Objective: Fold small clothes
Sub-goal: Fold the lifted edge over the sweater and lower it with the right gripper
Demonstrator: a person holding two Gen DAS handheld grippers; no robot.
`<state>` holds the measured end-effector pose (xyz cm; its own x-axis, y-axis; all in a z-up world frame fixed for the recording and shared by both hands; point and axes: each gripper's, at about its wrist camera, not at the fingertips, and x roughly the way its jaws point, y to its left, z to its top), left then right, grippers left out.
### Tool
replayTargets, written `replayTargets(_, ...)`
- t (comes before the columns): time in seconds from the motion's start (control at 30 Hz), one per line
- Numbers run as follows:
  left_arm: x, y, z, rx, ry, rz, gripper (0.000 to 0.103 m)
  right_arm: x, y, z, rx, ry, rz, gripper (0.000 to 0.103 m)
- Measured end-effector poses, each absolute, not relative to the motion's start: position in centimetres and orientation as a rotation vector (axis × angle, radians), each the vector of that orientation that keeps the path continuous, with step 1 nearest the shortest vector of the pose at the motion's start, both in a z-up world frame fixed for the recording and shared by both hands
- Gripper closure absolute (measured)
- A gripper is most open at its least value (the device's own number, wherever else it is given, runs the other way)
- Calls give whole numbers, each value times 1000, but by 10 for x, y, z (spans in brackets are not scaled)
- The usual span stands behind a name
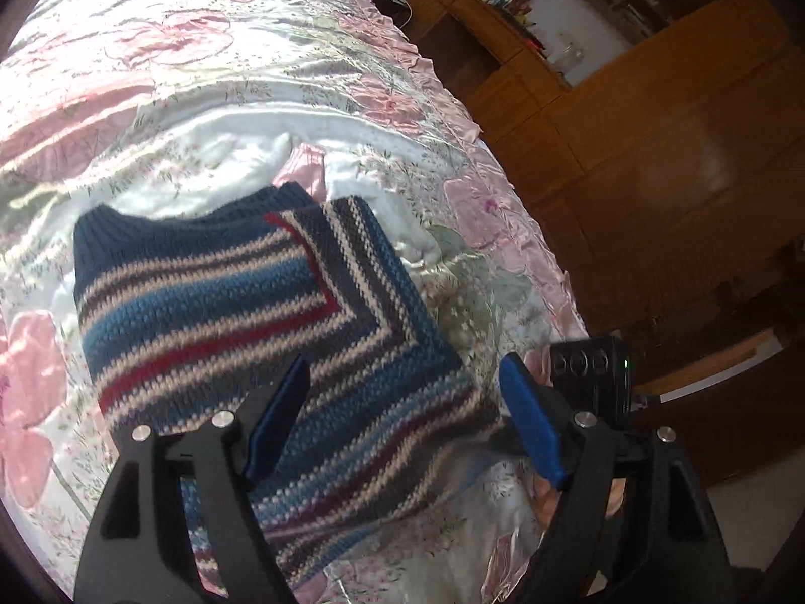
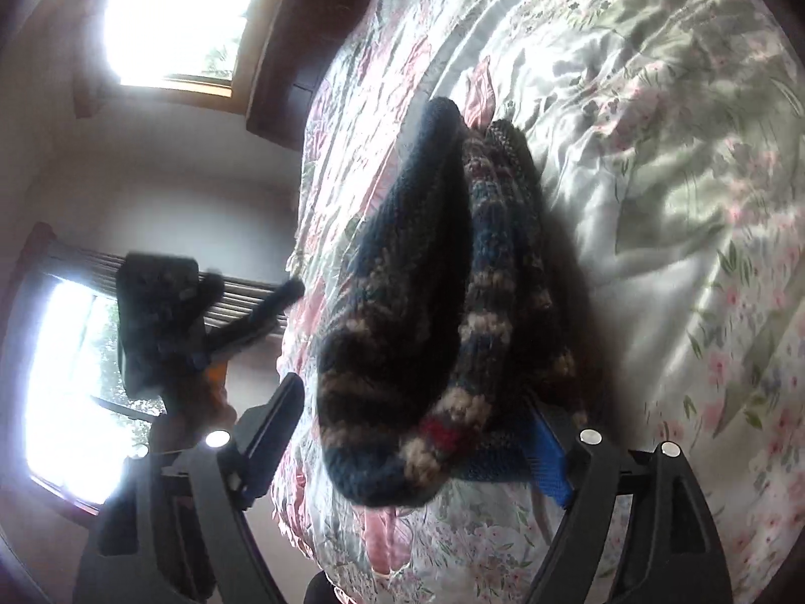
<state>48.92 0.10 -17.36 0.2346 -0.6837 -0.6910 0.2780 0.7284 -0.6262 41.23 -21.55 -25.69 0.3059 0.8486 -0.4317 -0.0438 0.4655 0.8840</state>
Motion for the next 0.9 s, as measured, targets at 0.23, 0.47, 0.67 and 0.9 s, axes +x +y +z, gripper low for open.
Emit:
replayTargets(0.23, 469, 28, -211, -598, 1149, -698, 29, 464, -180, -246, 789, 1252, 719, 62)
replayTargets(0.47, 445, 49, -186, -677, 1020, -810, 27, 460, -180, -274, 911, 1199, 783, 70)
replayTargets(0.67, 433, 33, -193, -658, 1049, -865, 28, 453, -209, -290, 963, 1143, 769, 73)
replayTargets(0.9, 421, 29, -205, -686, 1105, -949, 24, 468, -210, -299, 1004, 1164, 702, 73)
